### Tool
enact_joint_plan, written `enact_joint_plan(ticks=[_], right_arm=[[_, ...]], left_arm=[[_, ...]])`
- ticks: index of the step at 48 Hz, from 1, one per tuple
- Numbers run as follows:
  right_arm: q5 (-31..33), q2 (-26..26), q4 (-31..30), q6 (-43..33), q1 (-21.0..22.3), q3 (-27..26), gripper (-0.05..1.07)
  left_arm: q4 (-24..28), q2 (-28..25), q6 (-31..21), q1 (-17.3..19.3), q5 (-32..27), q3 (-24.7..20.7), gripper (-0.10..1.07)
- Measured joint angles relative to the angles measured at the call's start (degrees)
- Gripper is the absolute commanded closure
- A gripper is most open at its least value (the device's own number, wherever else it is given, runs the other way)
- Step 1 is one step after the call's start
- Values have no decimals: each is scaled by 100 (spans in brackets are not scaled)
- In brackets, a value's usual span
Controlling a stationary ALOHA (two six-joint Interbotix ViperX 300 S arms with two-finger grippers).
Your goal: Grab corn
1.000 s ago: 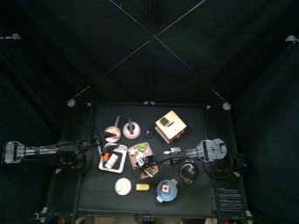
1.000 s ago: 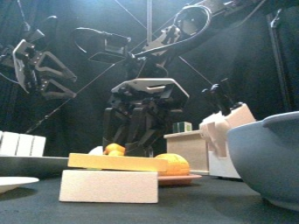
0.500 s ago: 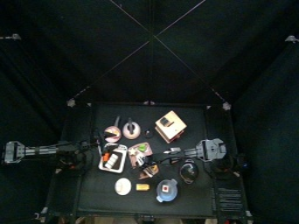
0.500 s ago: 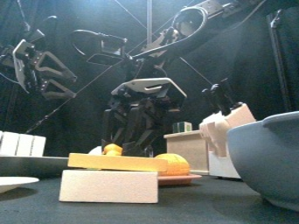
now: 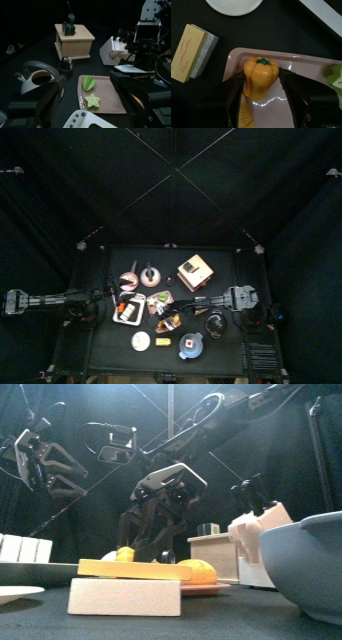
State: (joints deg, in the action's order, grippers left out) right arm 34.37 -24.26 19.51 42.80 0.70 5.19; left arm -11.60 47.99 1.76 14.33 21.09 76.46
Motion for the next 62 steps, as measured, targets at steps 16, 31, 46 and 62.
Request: enact_joint_plan(ticks=[16, 31, 46, 62], right_arm=[[132, 26, 105, -9, 53, -114, 6], [176, 483, 606, 18, 141, -97, 6], [-105, 563, 1125, 9, 308, 193, 6], [-1600, 976, 1951, -9, 431, 923, 6]], left_arm=[[0, 9, 0, 0, 0, 0, -5], [0, 0, 0, 0, -9, 0, -5], [0, 0, 0, 0, -9, 0, -5], [0, 0, 0, 0, -9, 0, -5]])
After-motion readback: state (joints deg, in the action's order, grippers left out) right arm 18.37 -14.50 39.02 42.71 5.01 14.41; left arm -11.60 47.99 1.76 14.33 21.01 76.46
